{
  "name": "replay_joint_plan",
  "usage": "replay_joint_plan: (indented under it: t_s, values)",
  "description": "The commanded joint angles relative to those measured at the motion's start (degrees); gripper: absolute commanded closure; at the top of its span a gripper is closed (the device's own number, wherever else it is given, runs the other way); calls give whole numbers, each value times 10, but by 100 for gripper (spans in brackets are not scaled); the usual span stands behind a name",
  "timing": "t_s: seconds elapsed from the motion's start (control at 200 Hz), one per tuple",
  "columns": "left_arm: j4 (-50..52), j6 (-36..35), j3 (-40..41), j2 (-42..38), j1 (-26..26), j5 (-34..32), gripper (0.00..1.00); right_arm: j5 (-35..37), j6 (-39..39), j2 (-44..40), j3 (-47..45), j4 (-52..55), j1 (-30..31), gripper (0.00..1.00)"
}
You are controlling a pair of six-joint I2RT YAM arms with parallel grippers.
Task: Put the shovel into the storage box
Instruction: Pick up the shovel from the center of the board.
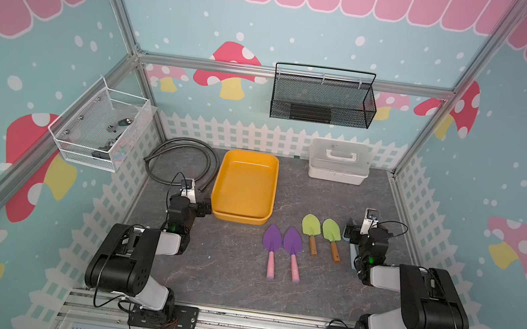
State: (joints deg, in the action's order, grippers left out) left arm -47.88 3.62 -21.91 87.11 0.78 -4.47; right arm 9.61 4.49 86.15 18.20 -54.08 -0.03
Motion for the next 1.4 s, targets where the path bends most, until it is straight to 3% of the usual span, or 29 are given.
replay_joint_plan:
  t_s: [0.0, 1.391]
  values:
    - [-9, -13, -12, 5, -2, 3, 1, 7, -5, 5, 7, -12, -3, 0]
    - [-6, -8, -14, 6, -8, 12, 1, 7, -5, 6, 11, -3, -2, 1]
